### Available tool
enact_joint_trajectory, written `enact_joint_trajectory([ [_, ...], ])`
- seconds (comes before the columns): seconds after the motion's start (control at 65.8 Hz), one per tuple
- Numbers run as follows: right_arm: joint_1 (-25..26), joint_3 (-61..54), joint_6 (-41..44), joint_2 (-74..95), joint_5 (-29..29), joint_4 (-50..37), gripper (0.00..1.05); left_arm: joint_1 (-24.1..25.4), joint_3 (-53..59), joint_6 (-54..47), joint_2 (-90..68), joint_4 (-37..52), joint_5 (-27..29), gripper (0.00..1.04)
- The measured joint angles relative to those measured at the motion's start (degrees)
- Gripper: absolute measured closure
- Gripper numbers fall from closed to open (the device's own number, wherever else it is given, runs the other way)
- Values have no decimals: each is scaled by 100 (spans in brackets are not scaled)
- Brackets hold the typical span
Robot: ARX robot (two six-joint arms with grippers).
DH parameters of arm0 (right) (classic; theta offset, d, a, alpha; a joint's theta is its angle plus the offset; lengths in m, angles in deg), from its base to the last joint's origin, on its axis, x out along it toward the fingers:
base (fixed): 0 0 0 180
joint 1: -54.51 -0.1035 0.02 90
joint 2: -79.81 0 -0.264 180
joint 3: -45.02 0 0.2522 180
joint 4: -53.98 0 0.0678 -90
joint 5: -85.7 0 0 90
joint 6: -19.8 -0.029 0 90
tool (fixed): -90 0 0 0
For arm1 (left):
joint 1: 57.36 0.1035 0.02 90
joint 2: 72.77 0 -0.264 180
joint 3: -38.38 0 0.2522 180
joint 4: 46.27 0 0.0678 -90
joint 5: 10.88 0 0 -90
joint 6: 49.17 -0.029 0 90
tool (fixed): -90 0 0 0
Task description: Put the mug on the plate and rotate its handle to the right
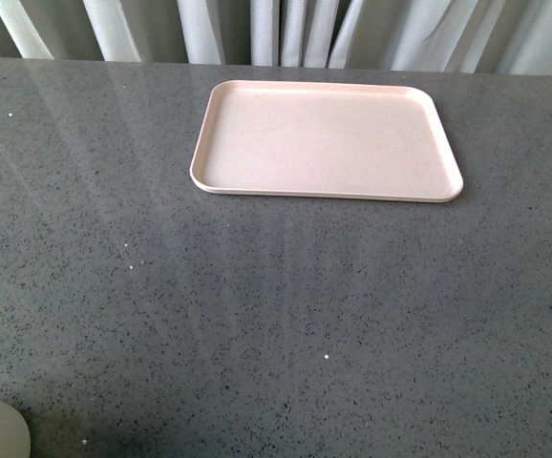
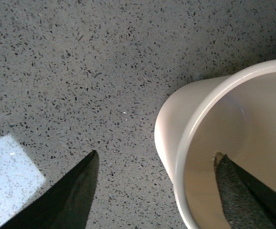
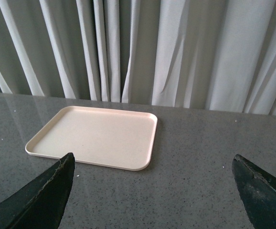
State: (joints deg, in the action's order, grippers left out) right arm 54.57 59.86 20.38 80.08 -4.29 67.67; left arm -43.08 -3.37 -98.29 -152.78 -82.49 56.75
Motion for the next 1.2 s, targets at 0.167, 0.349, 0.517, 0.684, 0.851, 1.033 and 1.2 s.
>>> enact_joint_trajectory([
  [0.167,0,0,0,0,0,0,9,-205,122,98,15,50,-11,66],
  [0.349,0,0,0,0,0,0,9,-520,181,315,205,24,-11,102],
  [0.517,0,0,0,0,0,0,9,-721,166,501,444,-258,39,103],
  [0.684,0,0,0,0,0,0,9,-879,28,802,782,-568,177,103],
  [0.851,0,0,0,0,0,0,9,-1060,-240,1250,1036,-662,282,103],
  [1.033,0,0,0,0,0,0,9,-1436,-570,1969,1095,-649,474,103],
  [1.2,0,0,0,0,2,0,9,-1845,-966,2894,876,-411,599,103],
])
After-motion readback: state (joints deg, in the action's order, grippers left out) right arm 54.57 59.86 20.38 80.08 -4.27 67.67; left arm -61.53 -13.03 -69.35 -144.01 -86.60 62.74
